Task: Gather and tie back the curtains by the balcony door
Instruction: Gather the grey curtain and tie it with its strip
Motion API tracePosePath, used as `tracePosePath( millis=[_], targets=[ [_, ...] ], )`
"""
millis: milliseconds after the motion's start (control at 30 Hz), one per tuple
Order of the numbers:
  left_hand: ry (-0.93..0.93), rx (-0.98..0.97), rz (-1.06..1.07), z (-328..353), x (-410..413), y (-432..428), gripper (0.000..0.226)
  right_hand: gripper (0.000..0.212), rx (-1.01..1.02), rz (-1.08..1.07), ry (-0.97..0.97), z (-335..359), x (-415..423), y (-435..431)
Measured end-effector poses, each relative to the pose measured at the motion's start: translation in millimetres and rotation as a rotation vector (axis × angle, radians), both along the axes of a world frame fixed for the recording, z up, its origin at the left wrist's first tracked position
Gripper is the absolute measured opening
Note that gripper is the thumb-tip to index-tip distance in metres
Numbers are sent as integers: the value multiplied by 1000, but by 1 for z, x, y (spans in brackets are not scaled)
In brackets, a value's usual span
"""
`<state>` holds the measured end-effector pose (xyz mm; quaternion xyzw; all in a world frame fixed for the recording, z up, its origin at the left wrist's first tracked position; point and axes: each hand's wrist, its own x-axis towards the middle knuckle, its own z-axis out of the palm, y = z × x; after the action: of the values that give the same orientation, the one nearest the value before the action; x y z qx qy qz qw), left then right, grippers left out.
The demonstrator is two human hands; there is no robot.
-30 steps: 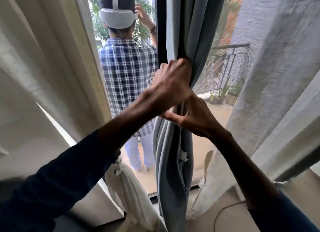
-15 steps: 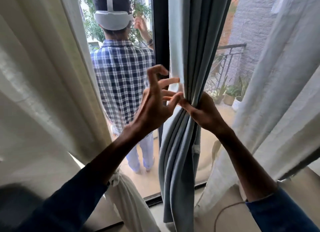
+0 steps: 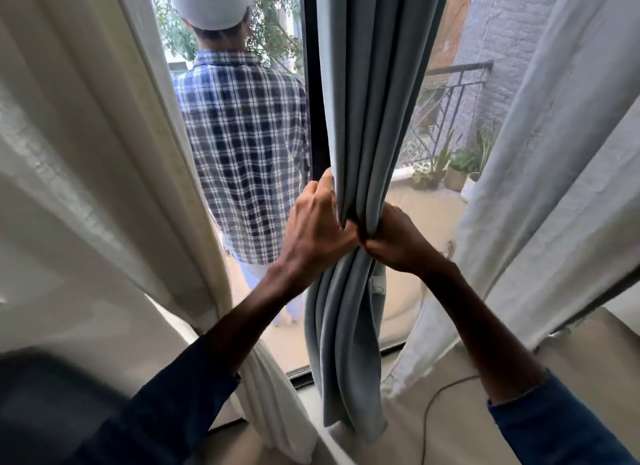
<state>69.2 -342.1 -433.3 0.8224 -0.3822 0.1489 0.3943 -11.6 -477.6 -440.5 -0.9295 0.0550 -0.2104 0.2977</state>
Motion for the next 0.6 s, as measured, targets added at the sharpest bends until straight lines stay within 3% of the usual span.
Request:
tracePosePath(
  millis=[67,233,300,467,600],
  targets=[
    [4,104,64,-10,-1,0,35,22,-18,-13,42,-7,0,3],
    [83,312,76,-23,-3,12,25,34,-12,-46,153,-20,2,-1],
    [145,364,78,-30,-2,18,32,33,15,-88,159,-25,2,-4],
    [109,346,-81,-50,-8,20,24,25,-20,-227,154,-36,0,2],
    [320,253,-206,-53,-8,15,22,37,-81,-177,146,-63,-4,20]
  ],
)
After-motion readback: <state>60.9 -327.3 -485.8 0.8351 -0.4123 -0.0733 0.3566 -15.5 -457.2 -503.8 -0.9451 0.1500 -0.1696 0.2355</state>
